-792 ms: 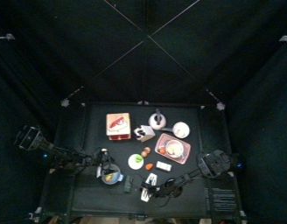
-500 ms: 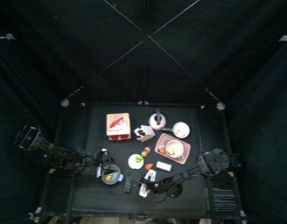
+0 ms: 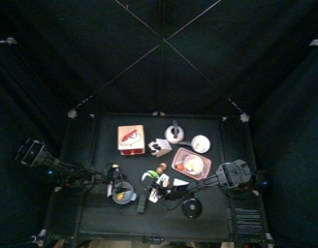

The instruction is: Place starfruit bottom on plate

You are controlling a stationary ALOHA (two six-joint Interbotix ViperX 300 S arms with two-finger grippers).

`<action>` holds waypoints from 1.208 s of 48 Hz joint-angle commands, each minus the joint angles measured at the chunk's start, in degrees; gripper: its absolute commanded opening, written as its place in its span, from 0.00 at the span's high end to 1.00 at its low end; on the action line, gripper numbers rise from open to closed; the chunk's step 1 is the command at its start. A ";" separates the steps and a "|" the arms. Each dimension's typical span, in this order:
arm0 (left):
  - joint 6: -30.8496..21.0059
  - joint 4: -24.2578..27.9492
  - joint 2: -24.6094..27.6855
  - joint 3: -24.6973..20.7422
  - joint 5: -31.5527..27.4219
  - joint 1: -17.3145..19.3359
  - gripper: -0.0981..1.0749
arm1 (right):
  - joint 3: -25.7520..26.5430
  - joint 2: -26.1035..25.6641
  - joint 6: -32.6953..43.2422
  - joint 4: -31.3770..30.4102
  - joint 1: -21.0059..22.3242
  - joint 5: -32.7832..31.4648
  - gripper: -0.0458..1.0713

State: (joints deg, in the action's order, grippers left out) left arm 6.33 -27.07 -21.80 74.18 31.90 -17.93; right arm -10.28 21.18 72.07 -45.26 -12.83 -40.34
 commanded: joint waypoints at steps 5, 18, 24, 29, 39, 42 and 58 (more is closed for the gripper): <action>0.09 0.00 0.00 -0.62 0.18 0.09 0.16 | 1.05 -0.88 0.09 -0.44 0.79 0.18 0.32; 0.00 0.00 0.00 -0.53 0.18 0.09 0.16 | 1.67 -0.44 0.00 -0.53 1.85 1.58 0.26; 0.00 0.00 0.00 -0.62 0.18 0.09 0.16 | 2.20 0.00 -0.09 -1.23 2.02 1.67 0.20; 0.09 0.00 0.00 -0.53 0.26 0.09 0.16 | 2.64 0.00 -0.18 -1.49 2.11 1.32 0.16; 0.09 0.00 0.00 -0.53 0.18 0.09 0.16 | 2.90 -0.53 -0.44 -1.41 2.11 0.88 0.15; 0.09 0.00 0.00 -0.53 0.26 0.09 0.16 | 2.99 -0.97 -0.26 -1.49 2.11 0.88 0.15; -0.09 0.00 0.00 -0.53 0.00 0.00 0.16 | 3.34 -1.58 0.00 -0.53 2.11 2.37 0.15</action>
State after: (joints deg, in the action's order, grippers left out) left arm 6.33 -27.07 -21.80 74.27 31.82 -17.93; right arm -8.53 22.50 71.98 -46.14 -11.07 -38.94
